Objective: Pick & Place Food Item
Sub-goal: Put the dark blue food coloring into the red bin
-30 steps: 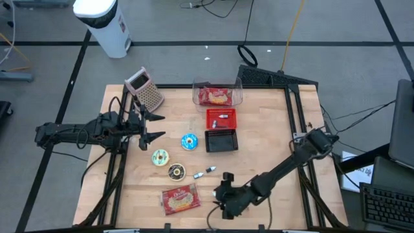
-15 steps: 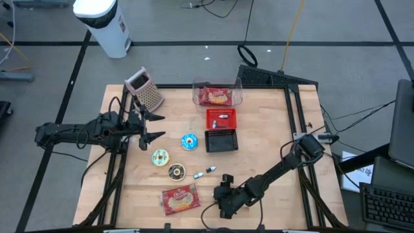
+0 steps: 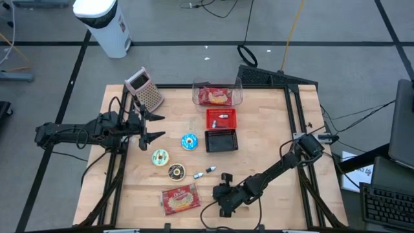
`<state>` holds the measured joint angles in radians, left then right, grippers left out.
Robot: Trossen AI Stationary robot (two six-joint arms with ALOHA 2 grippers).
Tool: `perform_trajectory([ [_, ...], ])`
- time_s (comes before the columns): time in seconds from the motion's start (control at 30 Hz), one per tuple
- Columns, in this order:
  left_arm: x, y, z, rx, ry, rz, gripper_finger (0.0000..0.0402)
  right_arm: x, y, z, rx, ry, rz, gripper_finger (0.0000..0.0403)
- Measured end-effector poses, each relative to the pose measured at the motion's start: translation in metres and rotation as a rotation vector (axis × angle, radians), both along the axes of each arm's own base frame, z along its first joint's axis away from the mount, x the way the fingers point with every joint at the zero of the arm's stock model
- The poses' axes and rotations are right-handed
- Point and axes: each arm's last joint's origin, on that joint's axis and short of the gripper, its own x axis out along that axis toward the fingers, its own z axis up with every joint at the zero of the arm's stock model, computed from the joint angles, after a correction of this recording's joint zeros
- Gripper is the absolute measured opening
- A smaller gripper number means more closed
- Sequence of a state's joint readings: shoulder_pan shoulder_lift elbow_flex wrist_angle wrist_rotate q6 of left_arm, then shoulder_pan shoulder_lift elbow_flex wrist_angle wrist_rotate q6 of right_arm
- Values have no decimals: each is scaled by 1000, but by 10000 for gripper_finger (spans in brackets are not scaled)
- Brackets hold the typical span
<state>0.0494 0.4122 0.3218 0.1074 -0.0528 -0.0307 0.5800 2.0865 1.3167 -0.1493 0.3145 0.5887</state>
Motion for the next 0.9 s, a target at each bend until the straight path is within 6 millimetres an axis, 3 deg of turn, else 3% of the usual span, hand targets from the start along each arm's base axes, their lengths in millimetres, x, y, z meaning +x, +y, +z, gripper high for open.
perform_trajectory([
  [0.17,0,0,0,0,0,0,310,0,0,0,-1,1,2,70],
  [0.4,0,0,0,0,0,0,310,1,0,2,-9,-12,26,79],
  [0.9,0,0,0,0,0,0,310,-9,-8,49,-18,-50,68,76],
])
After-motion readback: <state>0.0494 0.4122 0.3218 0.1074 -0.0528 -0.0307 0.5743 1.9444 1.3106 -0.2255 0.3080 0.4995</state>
